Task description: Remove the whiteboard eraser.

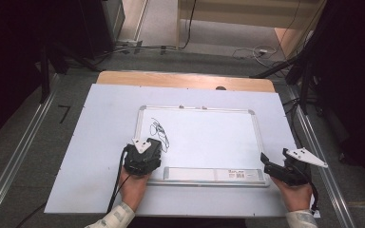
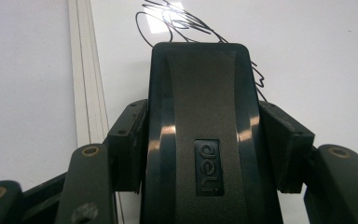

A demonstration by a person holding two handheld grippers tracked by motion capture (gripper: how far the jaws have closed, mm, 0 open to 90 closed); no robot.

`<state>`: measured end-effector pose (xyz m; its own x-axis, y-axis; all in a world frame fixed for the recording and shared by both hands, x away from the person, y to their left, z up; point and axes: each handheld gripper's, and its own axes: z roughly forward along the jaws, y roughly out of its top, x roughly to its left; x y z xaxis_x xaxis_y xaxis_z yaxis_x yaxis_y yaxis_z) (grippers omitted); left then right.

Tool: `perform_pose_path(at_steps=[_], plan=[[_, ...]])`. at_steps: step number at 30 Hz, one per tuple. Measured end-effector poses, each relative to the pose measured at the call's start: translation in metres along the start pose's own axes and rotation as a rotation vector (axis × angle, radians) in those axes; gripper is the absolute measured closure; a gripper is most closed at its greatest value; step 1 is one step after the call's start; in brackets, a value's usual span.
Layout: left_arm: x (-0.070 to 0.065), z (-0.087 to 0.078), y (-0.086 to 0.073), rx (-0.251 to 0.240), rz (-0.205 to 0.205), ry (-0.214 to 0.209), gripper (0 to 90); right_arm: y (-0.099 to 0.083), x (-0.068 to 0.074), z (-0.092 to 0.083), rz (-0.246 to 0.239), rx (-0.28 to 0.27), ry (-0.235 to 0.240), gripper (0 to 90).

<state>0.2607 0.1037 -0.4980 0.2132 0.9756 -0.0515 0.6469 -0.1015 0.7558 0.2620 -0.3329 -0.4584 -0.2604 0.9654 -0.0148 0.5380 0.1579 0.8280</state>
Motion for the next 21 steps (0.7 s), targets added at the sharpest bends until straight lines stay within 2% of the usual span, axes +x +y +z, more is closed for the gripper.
perform_pose_path(at_steps=[9,14,21], plan=[[0.001,-0.012,0.01,-0.047,0.0,-0.014,41.0,0.0,0.0,0.0,0.001,0.004,-0.001,14.9],[0.006,-0.016,0.019,-0.07,-0.021,-0.025,41.0,0.0,0.001,0.0,0.001,0.002,-0.005,14.9],[0.014,-0.012,0.028,-0.064,-0.035,-0.025,41.0,0.0,0.001,0.0,0.001,0.003,-0.006,14.9]])
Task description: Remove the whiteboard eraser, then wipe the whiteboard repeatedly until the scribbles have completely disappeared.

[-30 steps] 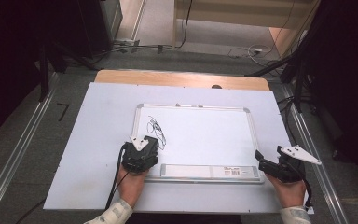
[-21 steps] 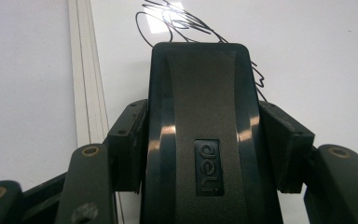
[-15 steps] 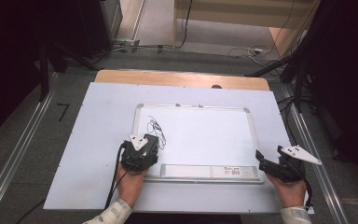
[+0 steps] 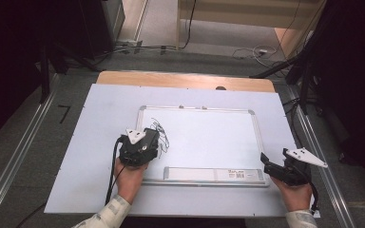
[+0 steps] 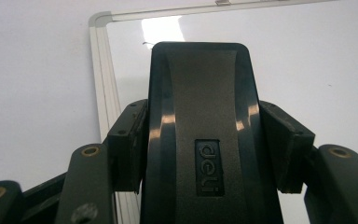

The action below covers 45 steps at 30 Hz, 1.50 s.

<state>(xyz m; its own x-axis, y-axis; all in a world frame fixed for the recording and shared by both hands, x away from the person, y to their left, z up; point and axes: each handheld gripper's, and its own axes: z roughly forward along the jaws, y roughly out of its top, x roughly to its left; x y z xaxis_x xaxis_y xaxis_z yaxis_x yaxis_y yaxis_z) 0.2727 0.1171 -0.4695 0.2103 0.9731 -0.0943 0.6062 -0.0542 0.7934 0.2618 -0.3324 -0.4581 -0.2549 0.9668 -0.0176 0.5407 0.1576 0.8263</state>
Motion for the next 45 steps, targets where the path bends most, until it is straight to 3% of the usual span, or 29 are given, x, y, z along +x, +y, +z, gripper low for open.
perform_pose_path(at_steps=[13,45], plan=[[0.007,0.011,0.015,-0.005,-0.008,0.006,40.9,0.001,0.0,0.001,0.0,0.001,0.003,14.9],[0.009,0.022,0.025,0.006,-0.031,-0.018,40.9,0.002,0.001,0.003,-0.005,-0.001,0.011,14.9]])
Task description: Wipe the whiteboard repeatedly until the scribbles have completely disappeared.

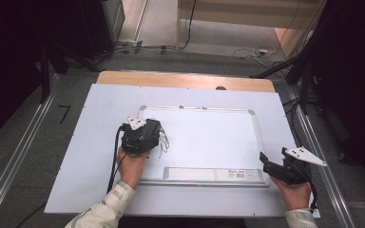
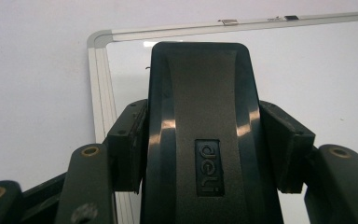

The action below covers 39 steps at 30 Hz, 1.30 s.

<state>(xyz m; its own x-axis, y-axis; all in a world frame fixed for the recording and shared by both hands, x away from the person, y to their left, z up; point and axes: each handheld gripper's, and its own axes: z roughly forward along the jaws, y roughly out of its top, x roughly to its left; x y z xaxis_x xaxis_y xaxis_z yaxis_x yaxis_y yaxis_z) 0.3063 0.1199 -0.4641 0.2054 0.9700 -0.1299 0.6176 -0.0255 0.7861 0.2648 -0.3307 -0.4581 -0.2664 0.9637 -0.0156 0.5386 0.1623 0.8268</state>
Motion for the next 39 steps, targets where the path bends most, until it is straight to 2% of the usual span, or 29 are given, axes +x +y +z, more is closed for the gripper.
perform_pose_path(at_steps=[4,13,21,29,39], plan=[[0.001,0.003,0.001,0.004,-0.01,0.0,40.9,0.0,0.001,0.001,0.002,0.001,0.0,14.9],[0.001,0.011,0.01,0.008,-0.005,0.005,40.9,0.001,0.001,0.001,0.002,0.002,0.0,14.9],[0.005,0.024,0.019,0.021,-0.006,0.018,40.8,0.0,0.001,0.001,0.002,0.001,0.002,14.9],[0.009,0.035,0.022,0.034,-0.011,0.018,40.9,0.0,0.001,0.001,0.002,0.001,0.002,14.9],[0.01,0.047,0.029,0.041,0.006,0.042,40.8,0.0,0.0,0.001,0.004,0.003,0.001,14.9]])
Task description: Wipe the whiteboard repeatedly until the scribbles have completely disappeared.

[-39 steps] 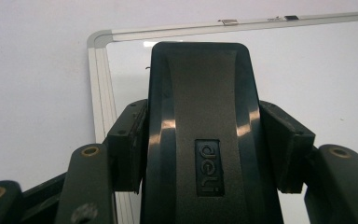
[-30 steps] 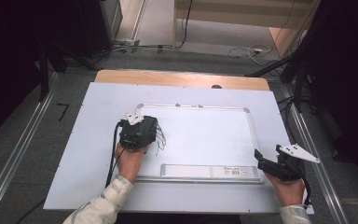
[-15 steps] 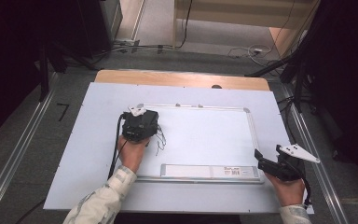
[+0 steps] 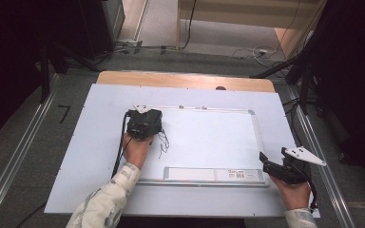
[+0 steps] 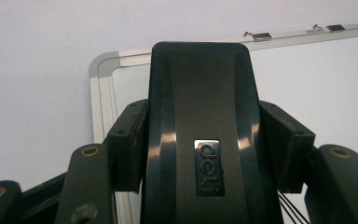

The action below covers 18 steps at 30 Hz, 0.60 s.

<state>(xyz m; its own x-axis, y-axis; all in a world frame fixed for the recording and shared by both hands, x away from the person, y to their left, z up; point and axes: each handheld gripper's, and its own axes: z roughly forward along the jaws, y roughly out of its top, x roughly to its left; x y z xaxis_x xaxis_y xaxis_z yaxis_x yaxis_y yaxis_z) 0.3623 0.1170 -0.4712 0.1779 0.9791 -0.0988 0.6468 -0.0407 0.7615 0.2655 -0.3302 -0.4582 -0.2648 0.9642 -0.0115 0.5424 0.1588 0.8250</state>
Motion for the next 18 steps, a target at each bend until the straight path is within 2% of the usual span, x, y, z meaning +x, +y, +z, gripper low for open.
perform_pose_path(at_steps=[7,14,18], plan=[[0.002,0.008,0.001,0.004,-0.001,0.013,40.9,0.0,0.0,0.0,0.0,0.0,0.002,14.9],[0.002,0.012,0.003,0.009,0.015,0.036,40.9,0.0,-0.001,0.0,0.001,-0.001,0.002,14.9],[0.006,0.014,0.003,0.014,0.007,0.05,40.8,0.0,0.0,0.0,0.001,-0.001,0.001,14.9]])
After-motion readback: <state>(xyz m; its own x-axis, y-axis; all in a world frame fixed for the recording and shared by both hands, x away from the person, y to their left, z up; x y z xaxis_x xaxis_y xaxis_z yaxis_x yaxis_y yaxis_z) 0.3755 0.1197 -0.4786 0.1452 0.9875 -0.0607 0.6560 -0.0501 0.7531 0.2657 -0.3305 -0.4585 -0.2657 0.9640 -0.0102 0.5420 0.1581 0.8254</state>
